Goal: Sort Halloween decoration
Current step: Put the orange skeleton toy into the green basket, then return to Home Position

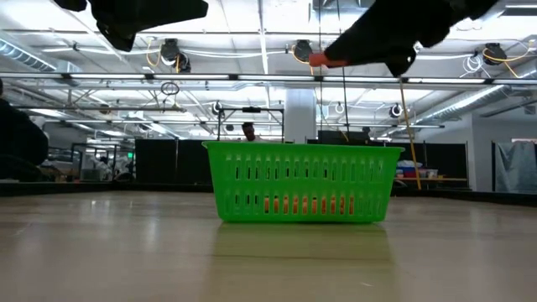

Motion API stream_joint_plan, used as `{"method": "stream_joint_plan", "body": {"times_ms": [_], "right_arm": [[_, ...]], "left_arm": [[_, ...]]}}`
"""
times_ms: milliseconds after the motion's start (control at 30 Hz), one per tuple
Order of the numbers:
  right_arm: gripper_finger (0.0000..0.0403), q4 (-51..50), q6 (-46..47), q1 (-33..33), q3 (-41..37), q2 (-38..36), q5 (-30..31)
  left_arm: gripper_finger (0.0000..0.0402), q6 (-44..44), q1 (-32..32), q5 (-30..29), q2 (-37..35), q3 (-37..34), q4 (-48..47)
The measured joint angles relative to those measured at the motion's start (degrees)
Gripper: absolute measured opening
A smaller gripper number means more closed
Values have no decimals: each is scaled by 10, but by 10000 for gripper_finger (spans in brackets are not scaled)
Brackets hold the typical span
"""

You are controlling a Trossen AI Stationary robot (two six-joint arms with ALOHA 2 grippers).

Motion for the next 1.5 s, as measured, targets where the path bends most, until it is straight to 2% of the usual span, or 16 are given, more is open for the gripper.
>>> {"method": "stream_joint_plan", "body": {"times_ms": [267,600,800,1067,1167,1500], "right_arm": [[9,-40,36,-33,28,0,-84],[9,-38,72,-57,28,39,-144],[9,-37,70,-63,28,85,-146],[12,-39,61,-64,28,110,-147],[32,-43,60,-63,28,117,-148],[136,-42,43,-61,28,102,-148]], "left_arm": [[200,0,0,0,0,0,0],[200,0,0,0,0,0,-1],[200,0,0,0,0,0,-2],[200,0,0,0,0,0,-4],[200,0,0,0,0,0,-4],[200,-19,0,16,0,0,-6]]}}
